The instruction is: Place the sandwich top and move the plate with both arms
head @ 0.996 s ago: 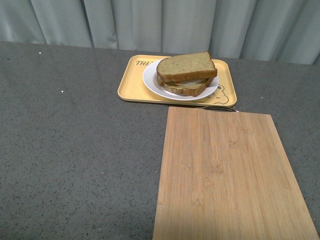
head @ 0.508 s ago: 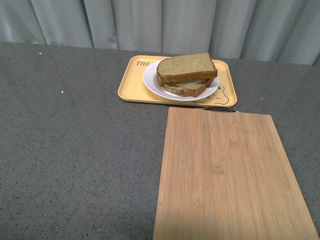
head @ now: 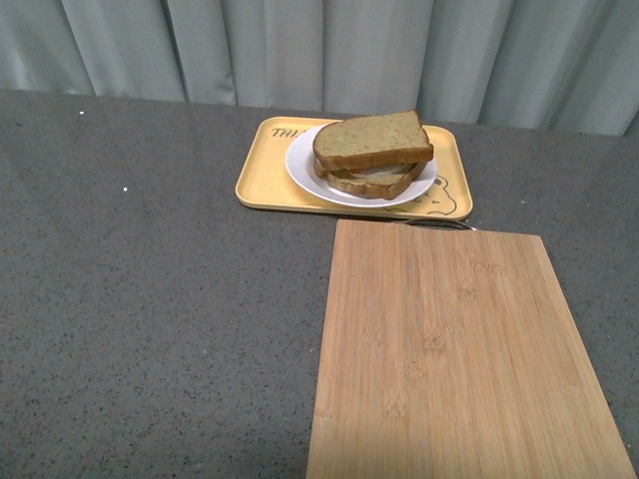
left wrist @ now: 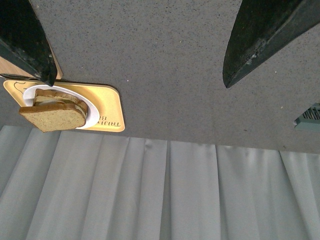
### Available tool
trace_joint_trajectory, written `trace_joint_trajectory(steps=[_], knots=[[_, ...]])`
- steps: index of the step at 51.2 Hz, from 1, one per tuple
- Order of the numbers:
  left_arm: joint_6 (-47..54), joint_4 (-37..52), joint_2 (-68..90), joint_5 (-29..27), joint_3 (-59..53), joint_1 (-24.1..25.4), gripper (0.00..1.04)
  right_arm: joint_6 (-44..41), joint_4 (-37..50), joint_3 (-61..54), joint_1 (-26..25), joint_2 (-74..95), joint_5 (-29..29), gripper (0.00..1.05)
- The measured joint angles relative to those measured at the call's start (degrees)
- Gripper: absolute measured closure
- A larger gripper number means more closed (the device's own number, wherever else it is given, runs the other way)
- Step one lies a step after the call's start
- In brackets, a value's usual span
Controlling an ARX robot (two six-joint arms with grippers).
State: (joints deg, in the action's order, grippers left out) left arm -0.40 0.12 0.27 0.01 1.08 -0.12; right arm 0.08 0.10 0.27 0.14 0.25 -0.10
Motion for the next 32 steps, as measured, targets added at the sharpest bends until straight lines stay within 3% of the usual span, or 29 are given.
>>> trace_joint_trajectory(steps=[32], knots=[[0.00,0.02,0.02,0.00,0.00,0.00,0.07,0.00,0.00,0.00,0.00,0.00,0.00,0.09]])
